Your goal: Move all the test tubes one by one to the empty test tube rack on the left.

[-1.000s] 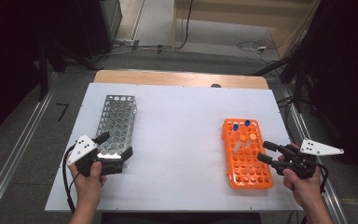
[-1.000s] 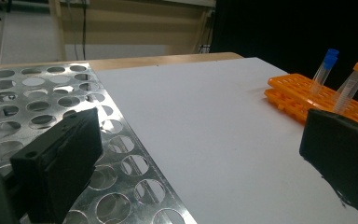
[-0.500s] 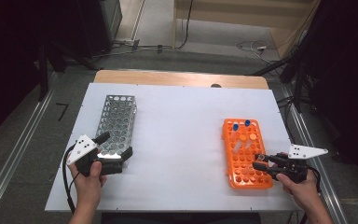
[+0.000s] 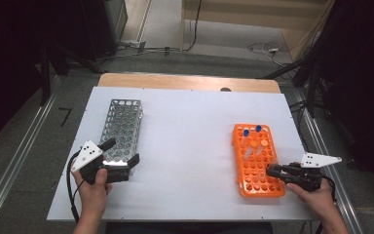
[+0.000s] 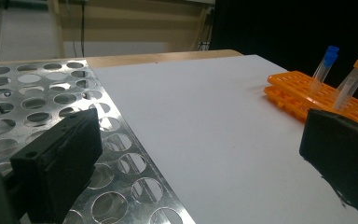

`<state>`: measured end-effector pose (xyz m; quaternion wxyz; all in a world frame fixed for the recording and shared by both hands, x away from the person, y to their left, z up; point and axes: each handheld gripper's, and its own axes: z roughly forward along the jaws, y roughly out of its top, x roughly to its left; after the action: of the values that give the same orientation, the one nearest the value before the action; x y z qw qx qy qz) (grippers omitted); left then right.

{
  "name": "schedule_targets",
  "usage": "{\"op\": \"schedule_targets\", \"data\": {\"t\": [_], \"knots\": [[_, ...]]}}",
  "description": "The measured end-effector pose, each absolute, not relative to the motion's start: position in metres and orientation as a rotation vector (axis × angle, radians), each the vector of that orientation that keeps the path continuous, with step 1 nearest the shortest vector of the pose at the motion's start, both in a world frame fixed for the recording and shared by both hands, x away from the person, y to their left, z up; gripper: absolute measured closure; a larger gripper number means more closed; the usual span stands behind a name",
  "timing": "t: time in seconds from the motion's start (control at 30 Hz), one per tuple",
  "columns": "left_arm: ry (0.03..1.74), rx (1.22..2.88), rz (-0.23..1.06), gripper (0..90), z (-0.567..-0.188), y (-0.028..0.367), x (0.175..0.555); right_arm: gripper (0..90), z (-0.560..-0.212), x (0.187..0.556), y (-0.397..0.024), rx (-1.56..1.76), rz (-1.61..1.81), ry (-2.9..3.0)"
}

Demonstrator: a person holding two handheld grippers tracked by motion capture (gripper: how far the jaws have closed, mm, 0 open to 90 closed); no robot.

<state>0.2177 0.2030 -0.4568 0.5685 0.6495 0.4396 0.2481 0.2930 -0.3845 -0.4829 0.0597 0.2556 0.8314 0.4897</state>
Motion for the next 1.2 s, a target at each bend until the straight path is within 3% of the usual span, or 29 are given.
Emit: {"op": "schedule_targets", "data": {"t": [0.57, 1.2], "knots": [[1.015, 1.535, 0.584, 0.0, -0.455, 0.195, 0.216, 74.1, -0.448, 0.286, -0.377, 0.88, 1.471, 2.399], [0.905, 1.604, 0.59, 0.0, -0.428, 0.161, 0.211, 74.1, -0.41, 0.271, -0.345, 0.904, 1.497, 2.258]]}}
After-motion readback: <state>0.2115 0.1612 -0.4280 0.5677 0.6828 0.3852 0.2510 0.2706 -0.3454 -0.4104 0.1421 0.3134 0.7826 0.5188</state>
